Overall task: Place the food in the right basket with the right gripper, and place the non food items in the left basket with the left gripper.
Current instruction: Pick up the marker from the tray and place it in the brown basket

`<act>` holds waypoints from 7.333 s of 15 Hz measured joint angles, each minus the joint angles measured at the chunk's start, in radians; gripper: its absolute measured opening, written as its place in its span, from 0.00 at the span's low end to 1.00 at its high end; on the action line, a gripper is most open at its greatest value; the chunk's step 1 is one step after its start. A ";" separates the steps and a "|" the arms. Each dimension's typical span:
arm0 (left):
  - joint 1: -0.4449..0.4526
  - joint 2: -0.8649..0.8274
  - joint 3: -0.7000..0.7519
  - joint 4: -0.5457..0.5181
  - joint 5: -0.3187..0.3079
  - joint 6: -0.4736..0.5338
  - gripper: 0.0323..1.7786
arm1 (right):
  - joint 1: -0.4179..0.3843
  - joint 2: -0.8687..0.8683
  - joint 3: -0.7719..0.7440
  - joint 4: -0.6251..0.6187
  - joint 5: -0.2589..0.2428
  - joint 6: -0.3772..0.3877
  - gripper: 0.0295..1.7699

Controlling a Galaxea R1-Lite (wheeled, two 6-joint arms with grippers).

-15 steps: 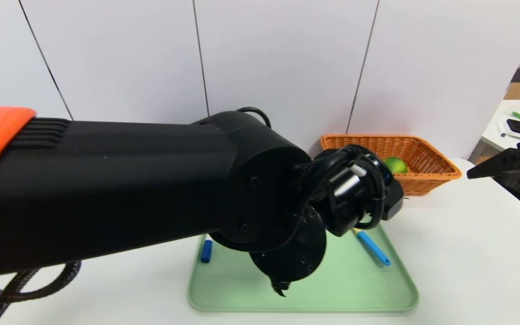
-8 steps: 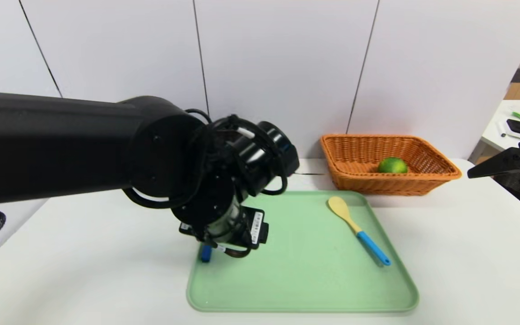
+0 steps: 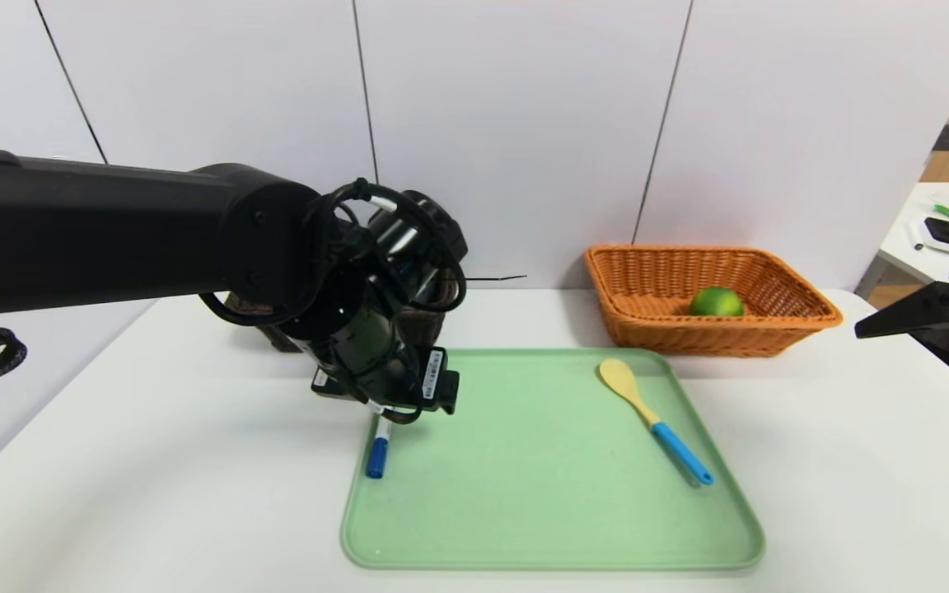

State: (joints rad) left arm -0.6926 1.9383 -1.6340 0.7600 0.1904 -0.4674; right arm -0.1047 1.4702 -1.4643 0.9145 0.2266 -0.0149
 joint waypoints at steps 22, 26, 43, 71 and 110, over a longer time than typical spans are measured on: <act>0.009 0.130 0.001 -0.065 -0.005 -0.045 0.95 | -0.053 0.007 0.019 -0.037 -0.001 -0.006 0.96; 0.009 0.138 0.000 -0.065 -0.003 -0.045 0.95 | -0.053 0.006 0.018 -0.039 -0.001 -0.005 0.96; 0.015 0.166 0.000 -0.081 -0.002 -0.064 0.95 | -0.052 0.011 0.013 -0.046 -0.001 -0.020 0.96; 0.013 0.197 -0.020 -0.074 0.015 -0.083 0.95 | -0.049 0.039 0.011 -0.080 -0.003 -0.024 0.96; -0.126 -0.040 -0.281 -0.126 0.316 0.070 0.07 | -0.047 -0.030 0.050 -0.076 0.003 -0.029 0.96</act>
State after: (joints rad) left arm -0.8183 1.8983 -1.9151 0.6340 0.5064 -0.3979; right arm -0.1515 1.4402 -1.4143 0.8381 0.2298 -0.0436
